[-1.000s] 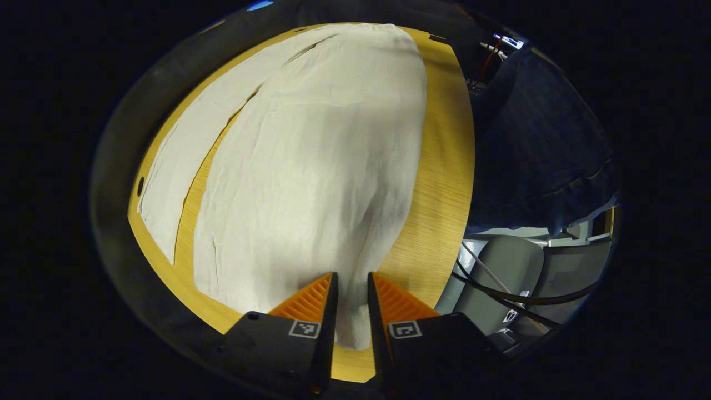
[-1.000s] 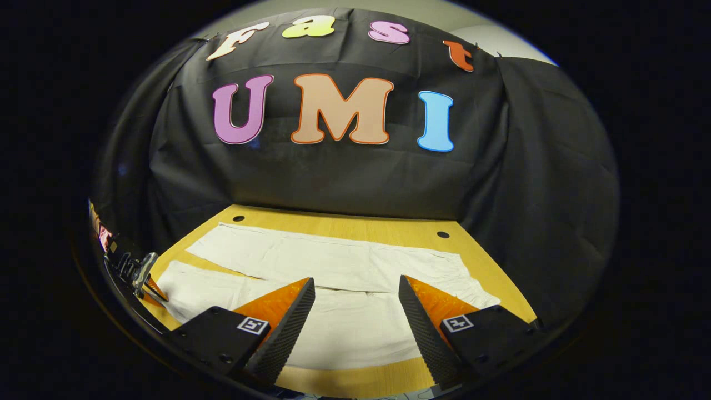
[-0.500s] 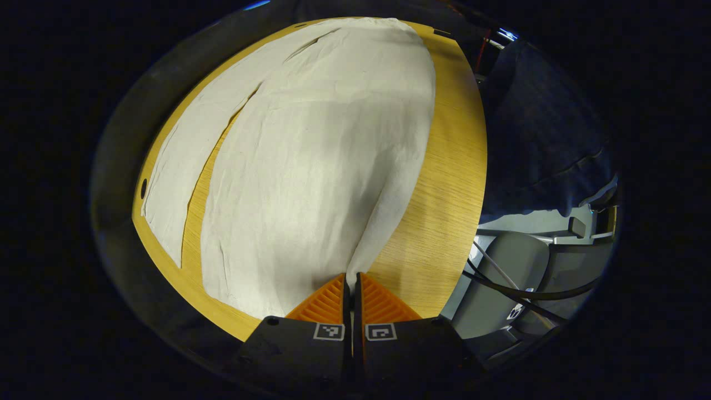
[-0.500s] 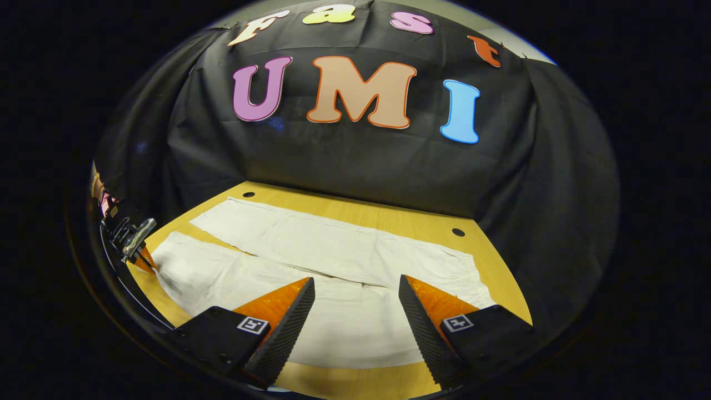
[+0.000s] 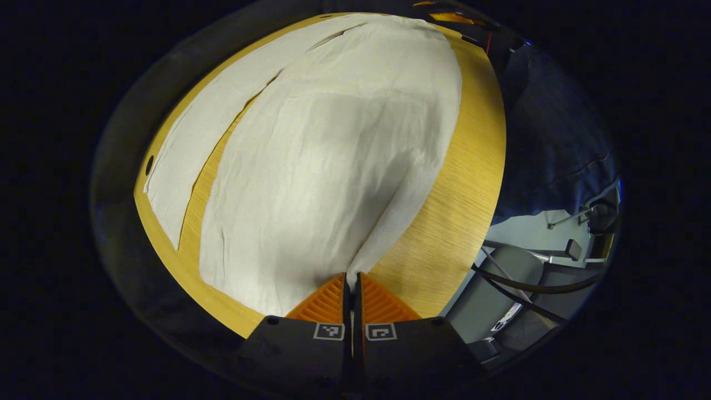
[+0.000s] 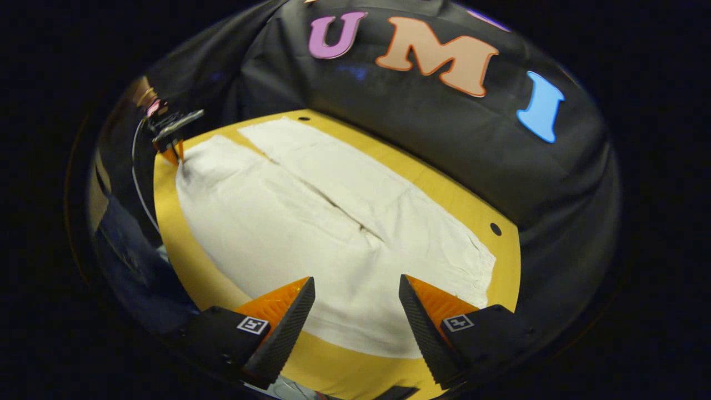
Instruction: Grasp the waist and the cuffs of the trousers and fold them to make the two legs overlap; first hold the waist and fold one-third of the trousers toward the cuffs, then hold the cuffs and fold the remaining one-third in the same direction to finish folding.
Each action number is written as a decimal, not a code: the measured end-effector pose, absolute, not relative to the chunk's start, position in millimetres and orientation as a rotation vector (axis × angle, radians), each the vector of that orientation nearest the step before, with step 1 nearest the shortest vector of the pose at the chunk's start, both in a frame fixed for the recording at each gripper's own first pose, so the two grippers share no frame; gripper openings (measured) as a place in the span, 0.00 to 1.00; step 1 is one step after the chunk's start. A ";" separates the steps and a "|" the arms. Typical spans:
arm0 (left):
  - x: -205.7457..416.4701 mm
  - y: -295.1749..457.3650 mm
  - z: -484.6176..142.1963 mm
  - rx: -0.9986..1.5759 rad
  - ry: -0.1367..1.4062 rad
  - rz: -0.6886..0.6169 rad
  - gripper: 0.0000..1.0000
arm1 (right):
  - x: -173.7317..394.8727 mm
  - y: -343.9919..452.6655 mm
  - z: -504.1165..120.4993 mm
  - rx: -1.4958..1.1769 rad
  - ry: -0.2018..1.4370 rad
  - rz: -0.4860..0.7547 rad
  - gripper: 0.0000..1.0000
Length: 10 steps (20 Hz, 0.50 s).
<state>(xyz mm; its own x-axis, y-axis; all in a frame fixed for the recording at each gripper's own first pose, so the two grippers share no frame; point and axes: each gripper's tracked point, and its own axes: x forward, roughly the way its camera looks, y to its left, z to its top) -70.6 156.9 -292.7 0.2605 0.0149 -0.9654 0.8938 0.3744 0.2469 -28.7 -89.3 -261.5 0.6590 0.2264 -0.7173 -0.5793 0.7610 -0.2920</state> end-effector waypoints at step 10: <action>-69.2 157.3 -293.3 1.001 1.226 -0.656 0.00 | -66.7 -179.0 -342.9 -0.723 1.098 0.733 0.98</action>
<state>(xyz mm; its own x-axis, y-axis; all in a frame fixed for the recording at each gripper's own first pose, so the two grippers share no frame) -69.2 157.3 -293.3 0.2475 0.0986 -0.9639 0.8567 0.4425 0.2652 -66.7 -179.0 -342.9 0.2811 0.1590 -0.9464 -0.8135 0.5627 -0.1471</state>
